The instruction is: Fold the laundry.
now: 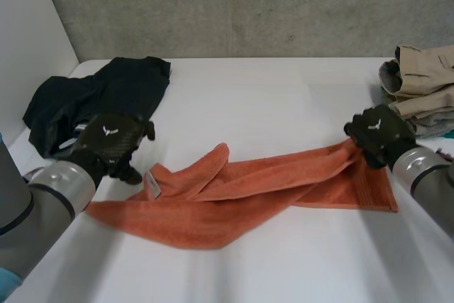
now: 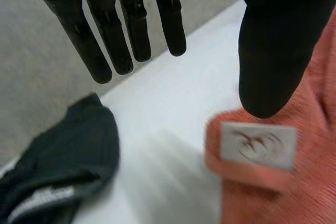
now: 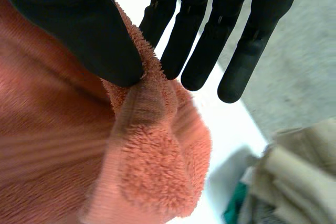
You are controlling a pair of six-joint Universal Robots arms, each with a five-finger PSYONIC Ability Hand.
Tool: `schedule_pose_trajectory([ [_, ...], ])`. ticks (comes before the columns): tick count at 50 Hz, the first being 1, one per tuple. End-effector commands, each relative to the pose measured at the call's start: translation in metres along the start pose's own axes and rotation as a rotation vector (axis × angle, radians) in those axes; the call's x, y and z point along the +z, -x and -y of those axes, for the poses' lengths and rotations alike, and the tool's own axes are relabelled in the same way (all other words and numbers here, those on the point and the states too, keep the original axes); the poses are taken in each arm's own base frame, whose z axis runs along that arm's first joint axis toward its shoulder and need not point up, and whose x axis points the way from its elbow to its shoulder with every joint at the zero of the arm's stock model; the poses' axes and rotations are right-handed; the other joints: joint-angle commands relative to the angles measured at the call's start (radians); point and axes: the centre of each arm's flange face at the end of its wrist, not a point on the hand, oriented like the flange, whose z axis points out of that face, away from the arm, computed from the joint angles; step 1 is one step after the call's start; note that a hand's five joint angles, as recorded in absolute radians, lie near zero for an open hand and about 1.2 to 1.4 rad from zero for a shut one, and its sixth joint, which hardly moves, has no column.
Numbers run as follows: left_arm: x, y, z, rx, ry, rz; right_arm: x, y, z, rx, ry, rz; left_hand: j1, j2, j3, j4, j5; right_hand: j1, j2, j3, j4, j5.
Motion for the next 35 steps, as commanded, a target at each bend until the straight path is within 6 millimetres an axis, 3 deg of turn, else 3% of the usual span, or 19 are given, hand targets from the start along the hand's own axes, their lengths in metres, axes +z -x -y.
schedule_pose_trajectory([
  [1,0.024,-0.004,-0.005,0.015,-0.030,-0.033,-0.021,-0.033,0.046,0.044,-0.106,-0.086,0.012,0.015,0.008,0.021,0.029,0.305,0.222,0.212,0.201,0.230],
  [6,0.039,-0.019,-0.017,0.008,-0.005,-0.132,-0.030,-0.045,0.063,0.090,-0.134,-0.106,0.012,0.015,0.008,0.021,0.029,0.305,0.222,0.212,0.201,0.230],
  [12,0.043,-0.046,-0.031,-0.005,0.044,-0.250,-0.035,-0.043,0.064,0.100,-0.113,-0.085,0.000,0.003,-0.004,0.009,0.017,0.305,0.222,0.212,0.201,0.230],
  [18,0.054,-0.060,-0.037,0.002,0.053,-0.283,-0.035,-0.043,0.061,0.103,-0.102,-0.085,0.030,0.032,0.026,0.038,0.046,0.305,0.222,0.212,0.201,0.230],
  [22,0.067,-0.058,-0.046,0.011,0.081,-0.251,-0.027,-0.046,0.059,0.103,-0.093,-0.096,0.366,0.369,0.362,0.375,0.383,0.305,0.222,0.212,0.201,0.230],
  [23,0.075,-0.054,-0.048,0.014,0.089,-0.214,-0.024,-0.046,0.057,0.103,-0.089,-0.095,0.626,0.629,0.622,0.635,0.643,0.305,0.222,0.212,0.201,0.230],
  [24,0.079,-0.052,-0.047,0.017,0.088,-0.193,-0.020,-0.046,0.055,0.103,-0.084,-0.091,0.733,0.736,0.729,0.742,0.750,0.305,0.222,0.212,0.201,0.230],
  [26,0.086,-0.046,-0.046,0.022,0.095,-0.145,-0.008,-0.047,0.049,0.112,-0.070,-0.083,0.848,0.851,0.844,0.857,0.865,0.305,0.222,0.212,0.201,0.230],
  [30,0.105,-0.031,-0.029,0.038,0.061,-0.035,0.010,-0.052,0.046,0.114,-0.071,-0.094,0.849,0.851,0.844,0.857,0.865,0.305,0.222,0.212,0.201,0.230],
  [33,0.119,-0.018,0.000,0.046,-0.035,0.017,0.023,-0.065,0.055,0.117,-0.106,-0.142,0.849,0.851,0.844,0.857,0.865,0.305,0.222,0.212,0.201,0.230],
  [35,0.128,-0.008,0.030,0.054,-0.138,0.054,0.028,-0.071,0.067,0.130,-0.142,-0.176,0.849,0.851,0.844,0.857,0.865,0.305,0.222,0.212,0.201,0.230],
])
